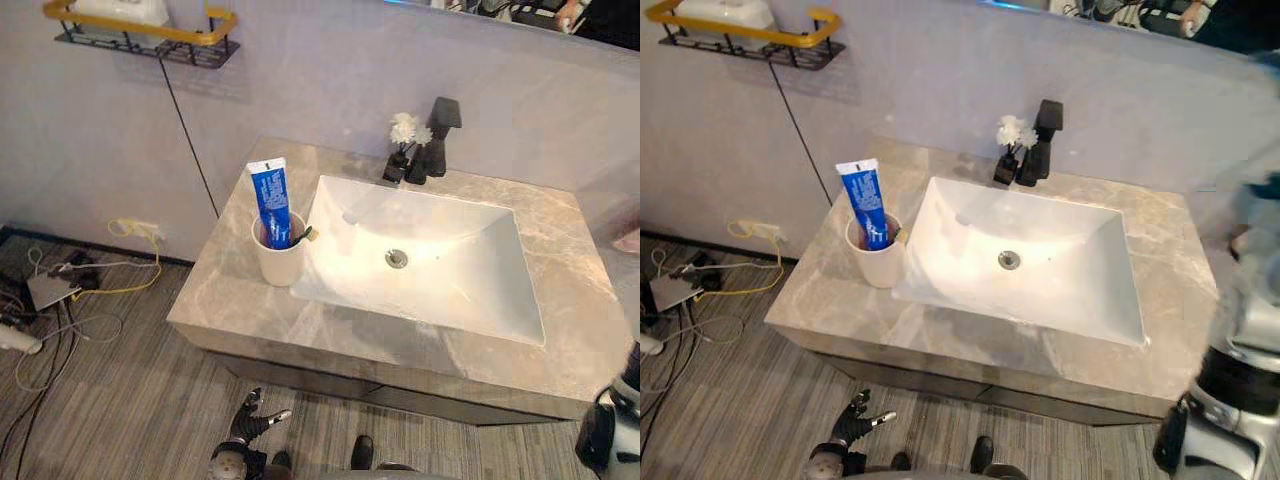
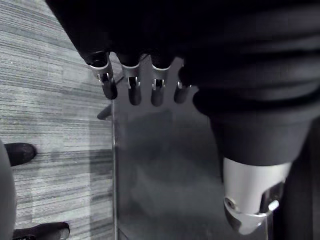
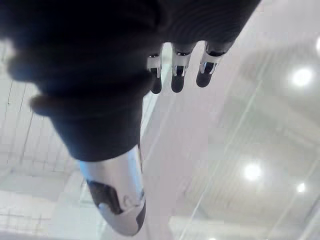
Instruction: Organize washtable
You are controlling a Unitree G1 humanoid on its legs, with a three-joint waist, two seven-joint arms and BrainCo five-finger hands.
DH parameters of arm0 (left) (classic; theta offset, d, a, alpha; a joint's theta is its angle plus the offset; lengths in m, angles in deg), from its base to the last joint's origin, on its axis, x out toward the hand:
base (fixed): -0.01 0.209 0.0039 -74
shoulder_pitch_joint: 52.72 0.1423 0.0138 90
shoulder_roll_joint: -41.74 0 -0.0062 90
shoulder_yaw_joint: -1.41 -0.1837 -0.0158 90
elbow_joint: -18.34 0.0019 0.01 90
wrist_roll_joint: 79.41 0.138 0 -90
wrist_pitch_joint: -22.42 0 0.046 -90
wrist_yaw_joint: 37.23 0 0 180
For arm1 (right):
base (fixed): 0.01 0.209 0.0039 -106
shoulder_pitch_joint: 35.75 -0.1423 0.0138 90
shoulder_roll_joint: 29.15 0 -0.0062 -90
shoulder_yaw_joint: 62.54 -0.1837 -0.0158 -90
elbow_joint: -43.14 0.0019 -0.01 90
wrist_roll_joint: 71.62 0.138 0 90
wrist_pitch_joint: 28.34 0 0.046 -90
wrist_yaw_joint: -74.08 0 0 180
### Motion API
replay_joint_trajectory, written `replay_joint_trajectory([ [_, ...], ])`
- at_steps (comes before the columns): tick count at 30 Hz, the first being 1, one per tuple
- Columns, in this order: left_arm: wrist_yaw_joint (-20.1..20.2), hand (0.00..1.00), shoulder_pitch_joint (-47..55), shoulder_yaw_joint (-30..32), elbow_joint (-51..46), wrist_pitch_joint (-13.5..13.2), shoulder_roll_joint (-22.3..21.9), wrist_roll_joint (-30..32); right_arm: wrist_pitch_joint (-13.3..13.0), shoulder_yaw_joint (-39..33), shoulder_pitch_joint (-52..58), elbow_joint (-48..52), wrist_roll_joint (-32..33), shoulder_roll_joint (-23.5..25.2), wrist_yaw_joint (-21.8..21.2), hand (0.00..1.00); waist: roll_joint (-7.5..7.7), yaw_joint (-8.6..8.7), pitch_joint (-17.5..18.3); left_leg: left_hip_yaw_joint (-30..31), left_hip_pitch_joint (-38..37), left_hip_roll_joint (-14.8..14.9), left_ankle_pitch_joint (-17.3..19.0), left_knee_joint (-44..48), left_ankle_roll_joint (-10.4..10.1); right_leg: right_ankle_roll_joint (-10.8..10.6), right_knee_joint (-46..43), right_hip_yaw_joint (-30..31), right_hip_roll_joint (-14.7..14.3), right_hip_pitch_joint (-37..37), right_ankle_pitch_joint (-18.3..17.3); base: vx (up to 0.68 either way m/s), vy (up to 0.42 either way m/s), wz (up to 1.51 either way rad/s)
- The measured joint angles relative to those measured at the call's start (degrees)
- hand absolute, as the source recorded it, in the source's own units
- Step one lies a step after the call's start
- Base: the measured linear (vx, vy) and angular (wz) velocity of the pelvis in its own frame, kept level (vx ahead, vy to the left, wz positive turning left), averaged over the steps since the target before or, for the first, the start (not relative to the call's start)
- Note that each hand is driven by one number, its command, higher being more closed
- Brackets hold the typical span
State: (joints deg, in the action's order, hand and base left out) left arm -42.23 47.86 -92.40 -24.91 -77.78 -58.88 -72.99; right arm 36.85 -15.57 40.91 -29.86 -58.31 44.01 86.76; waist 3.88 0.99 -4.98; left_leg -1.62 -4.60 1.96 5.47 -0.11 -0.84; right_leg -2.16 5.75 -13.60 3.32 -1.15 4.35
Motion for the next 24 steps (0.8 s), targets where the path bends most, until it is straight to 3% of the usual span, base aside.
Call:
replay_joint_trajectory([
  [2,0.06,0.0,0.62,1.08,0.0,0.03,-0.44,0.0,0.01,-2.24,4.24,-0.42,0.82,2.88,0.16,0.0,-0.31,1.34,0.63,-0.35,0.18,0.02,0.08,-0.02,-0.03,-0.02,0.0,0.5,-0.07,0.45,0.02,0.0,0.01,-0.14],
  [5,0.39,0.0,0.72,2.04,0.04,0.41,-1.07,0.0,1.19,-4.13,11.78,-2.26,0.33,9.33,1.82,0.0,-0.72,1.76,1.09,-1.54,0.12,0.16,0.32,0.0,-0.15,0.0,0.01,1.65,-0.28,1.02,0.03,-0.01,0.002,-0.21],
  [10,1.15,0.0,0.87,3.64,0.06,0.95,-2.73,0.0,6.69,-3.4,22.53,-6.8,-3.97,24.72,5.36,0.0,-1.54,1.86,1.87,-3.08,0.03,0.16,0.64,0.0,-0.12,-0.07,0.01,2.86,-0.31,1.54,0.23,-0.01,0.008,-0.13],
  [15,1.04,0.0,1.11,6.81,-0.01,1.05,-5.88,-0.03,9.15,6.0,31.97,-6.41,-4.99,36.19,7.59,0.0,-2.4,1.72,2.54,-5.37,-0.39,0.43,1.52,0.68,-0.01,-0.13,0.0,3.42,-0.38,1.37,0.21,0.0,0.015,-0.15],
  [16,1.03,0.0,1.12,6.84,-0.04,1.14,-6.44,-0.04,10.33,10.09,33.45,-6.88,-4.97,36.58,7.61,0.0,-2.52,1.64,2.53,-6.11,-0.6,0.5,1.84,0.92,-0.05,-0.14,0.0,3.94,-0.42,1.33,0.23,-0.01,0.011,-0.27],
  [19,0.96,0.0,0.81,6.83,-0.06,1.26,-7.69,-0.16,10.64,18.06,36.6,-7.36,-4.94,37.61,6.28,0.0,-2.85,1.27,2.44,-7.0,-0.81,0.88,3.12,2.21,-0.06,-0.56,-0.01,4.26,-0.64,0.32,-0.16,-0.02,0.005,-0.13],
  [24,-0.46,0.0,0.98,6.79,-0.06,2.47,-7.27,-1.83,9.42,21.58,38.98,-11.62,-4.95,37.27,2.67,0.0,-3.2,1.14,2.38,-10.04,-2.54,1.89,3.95,2.65,-0.95,-0.45,-0.02,4.53,-1.11,-1.38,-0.6,0.01,-0.004,-0.05],
])
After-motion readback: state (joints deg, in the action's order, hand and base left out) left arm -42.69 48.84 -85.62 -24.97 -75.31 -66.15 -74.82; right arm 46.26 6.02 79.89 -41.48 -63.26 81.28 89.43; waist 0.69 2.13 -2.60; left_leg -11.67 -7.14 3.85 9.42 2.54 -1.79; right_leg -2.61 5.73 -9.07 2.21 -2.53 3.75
